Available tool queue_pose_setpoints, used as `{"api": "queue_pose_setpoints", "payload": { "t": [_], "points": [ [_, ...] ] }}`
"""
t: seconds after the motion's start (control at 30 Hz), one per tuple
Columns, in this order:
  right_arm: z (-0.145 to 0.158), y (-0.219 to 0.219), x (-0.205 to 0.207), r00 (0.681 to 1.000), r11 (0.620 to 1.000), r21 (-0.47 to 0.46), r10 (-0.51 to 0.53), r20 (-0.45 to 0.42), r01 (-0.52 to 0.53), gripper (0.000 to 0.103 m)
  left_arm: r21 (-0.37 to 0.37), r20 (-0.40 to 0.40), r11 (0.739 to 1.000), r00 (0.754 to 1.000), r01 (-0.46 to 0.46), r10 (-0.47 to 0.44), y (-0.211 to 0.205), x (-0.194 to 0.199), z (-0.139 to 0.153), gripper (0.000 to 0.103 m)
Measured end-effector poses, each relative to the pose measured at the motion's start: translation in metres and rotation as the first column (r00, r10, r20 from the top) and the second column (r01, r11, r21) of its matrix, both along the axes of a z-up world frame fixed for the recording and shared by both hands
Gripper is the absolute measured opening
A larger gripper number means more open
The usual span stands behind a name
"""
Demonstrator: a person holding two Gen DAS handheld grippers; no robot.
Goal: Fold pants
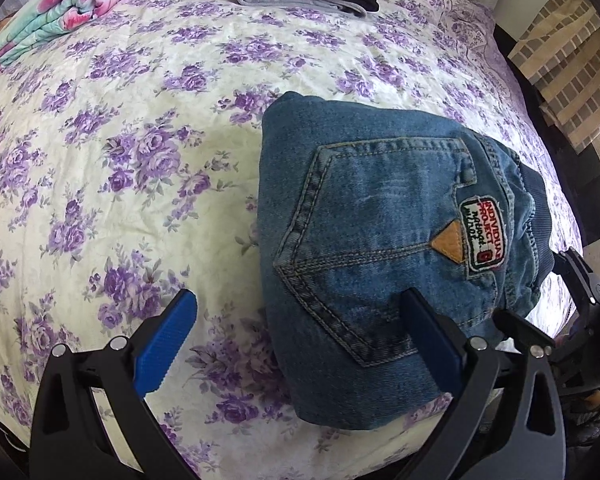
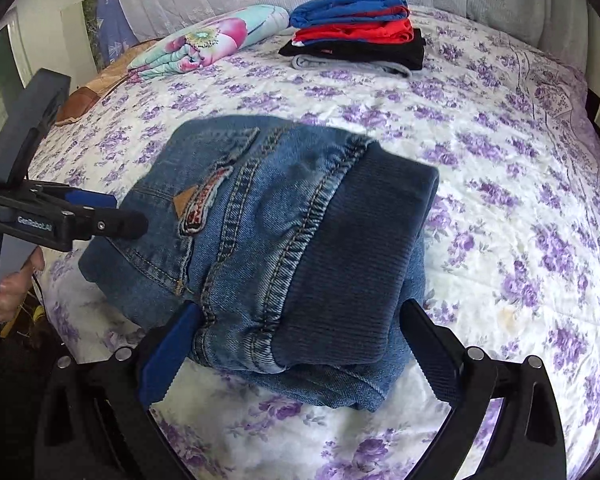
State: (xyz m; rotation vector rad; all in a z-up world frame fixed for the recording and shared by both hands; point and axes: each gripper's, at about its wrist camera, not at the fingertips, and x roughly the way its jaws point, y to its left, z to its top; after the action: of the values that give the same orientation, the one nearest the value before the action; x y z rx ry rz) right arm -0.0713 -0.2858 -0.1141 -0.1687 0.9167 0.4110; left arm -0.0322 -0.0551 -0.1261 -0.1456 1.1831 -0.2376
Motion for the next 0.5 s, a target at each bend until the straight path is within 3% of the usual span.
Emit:
{"api": "queue_pose_setpoints", "payload": {
  "t": [0.13,0.2,0.37,0.5],
  "points": [
    [0.027,-0.007,-0.009,0.993,0.999,0.033,-0.008,0.120,0.004,0.100,-0.014,-0.014,0.999,0.999,-0.033,0.032,0.001,-0.001,-0.001,0.099],
    [0.035,-0.012,-0.004,0.991,0.997,0.073,-0.022,0.133,0.012,0.100,-0.015,-0.020,0.999,0.999,-0.049,0.048,0.001,-0.002,-0.001,0.099],
    [0.047,-0.013,0.019,0.993,0.983,0.184,-0.016,0.117,-0.006,0.100,0.011,-0.030,0.996,0.995,-0.093,0.094,-0.002,-0.006,0.002,0.099],
    [0.030,-0.002,0.035,0.997,0.986,0.154,0.061,0.040,-0.066,0.100,0.047,-0.031,0.990,0.990,-0.134,0.136,-0.005,-0.009,0.005,0.099]
  ]
}}
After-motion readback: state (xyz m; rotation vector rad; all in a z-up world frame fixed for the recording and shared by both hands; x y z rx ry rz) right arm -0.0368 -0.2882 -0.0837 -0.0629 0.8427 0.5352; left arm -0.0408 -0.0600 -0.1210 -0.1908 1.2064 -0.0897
